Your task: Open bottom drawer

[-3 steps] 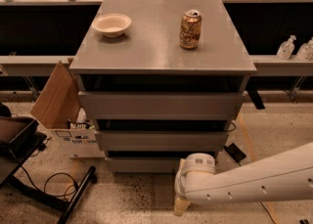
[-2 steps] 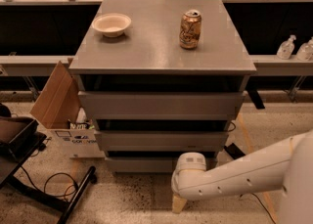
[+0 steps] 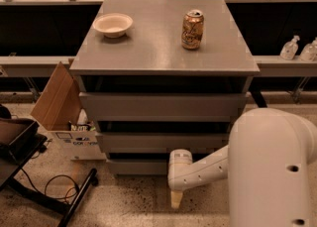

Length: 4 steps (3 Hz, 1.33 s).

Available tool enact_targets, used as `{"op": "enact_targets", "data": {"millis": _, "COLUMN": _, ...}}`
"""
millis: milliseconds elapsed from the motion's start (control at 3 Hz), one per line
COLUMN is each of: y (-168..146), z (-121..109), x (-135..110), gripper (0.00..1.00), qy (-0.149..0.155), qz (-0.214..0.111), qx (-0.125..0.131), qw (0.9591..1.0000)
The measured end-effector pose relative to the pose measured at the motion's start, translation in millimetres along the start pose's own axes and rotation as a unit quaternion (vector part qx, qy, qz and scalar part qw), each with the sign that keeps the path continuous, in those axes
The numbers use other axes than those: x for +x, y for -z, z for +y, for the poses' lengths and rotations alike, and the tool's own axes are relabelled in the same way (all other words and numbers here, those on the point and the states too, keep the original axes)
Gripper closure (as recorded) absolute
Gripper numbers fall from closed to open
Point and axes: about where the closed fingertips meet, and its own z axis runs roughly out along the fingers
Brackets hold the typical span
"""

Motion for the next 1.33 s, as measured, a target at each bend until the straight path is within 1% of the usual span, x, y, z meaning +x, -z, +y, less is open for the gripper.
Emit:
{"op": "enact_targets", "data": {"millis": 333, "y": -32, "z": -19, "x": -6, "gripper": 0.0, "qy": -0.003, "qz": 0.011, "qx": 0.001, "qw": 0.9999}}
{"op": "enact_targets", "data": {"millis": 667, "y": -78, "z": -49, "x": -1, "gripper": 0.0, "qy": -0.016, "qz": 0.024, "qx": 0.001, "qw": 0.9996}}
{"op": "enact_targets", "data": {"millis": 1000, "y": -83, "z": -47, "x": 1, "gripper": 0.0, "qy": -0.016, "qz": 0.024, "qx": 0.001, "qw": 0.9996}}
{"op": "enact_targets", "data": {"millis": 1333, "y": -104, "z": -46, "x": 11, "gripper": 0.0, "qy": -0.005, "qz": 0.014, "qx": 0.008, "qw": 0.9999}}
